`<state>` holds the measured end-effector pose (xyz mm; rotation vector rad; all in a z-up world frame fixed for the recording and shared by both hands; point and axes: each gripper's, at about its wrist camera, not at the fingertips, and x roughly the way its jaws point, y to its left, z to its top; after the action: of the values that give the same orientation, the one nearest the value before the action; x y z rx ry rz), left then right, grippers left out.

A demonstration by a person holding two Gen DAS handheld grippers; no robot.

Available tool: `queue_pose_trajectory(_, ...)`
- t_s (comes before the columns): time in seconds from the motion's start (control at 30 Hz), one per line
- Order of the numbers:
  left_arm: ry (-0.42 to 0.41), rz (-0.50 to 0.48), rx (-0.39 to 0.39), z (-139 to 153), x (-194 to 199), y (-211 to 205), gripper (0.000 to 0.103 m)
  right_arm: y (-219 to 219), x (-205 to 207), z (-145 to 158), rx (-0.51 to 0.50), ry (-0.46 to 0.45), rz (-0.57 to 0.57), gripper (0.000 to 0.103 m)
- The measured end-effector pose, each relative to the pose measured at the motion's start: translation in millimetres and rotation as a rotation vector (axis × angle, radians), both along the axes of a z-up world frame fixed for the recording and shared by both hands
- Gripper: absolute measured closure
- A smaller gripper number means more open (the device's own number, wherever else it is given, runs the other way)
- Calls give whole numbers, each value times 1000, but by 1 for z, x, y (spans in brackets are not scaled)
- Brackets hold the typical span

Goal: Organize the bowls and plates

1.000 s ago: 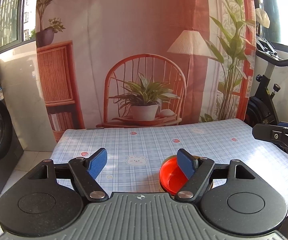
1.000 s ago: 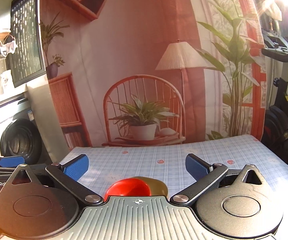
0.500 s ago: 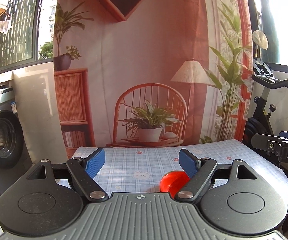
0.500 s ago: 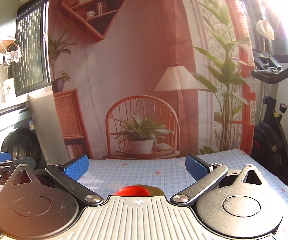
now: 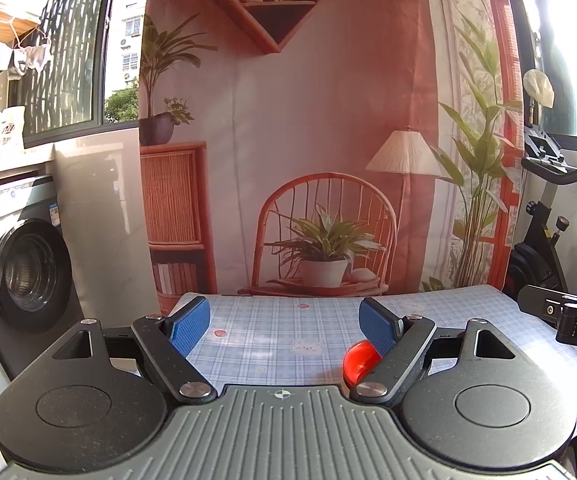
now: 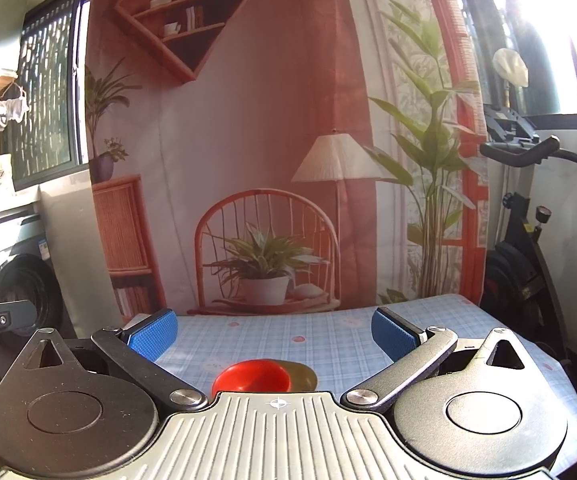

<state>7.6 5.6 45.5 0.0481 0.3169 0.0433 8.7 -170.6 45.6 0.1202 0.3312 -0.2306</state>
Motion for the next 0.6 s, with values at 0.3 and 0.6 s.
queue_pose_trajectory(0.3, 25, 5, -4, -4, 3, 2, 19, 3, 1, -2, -5, 5, 5, 0)
queue_pose_trajectory(0.6, 29, 2, 8, -4, 4, 0, 19, 0, 4, -4, 20, 19, 2, 0)
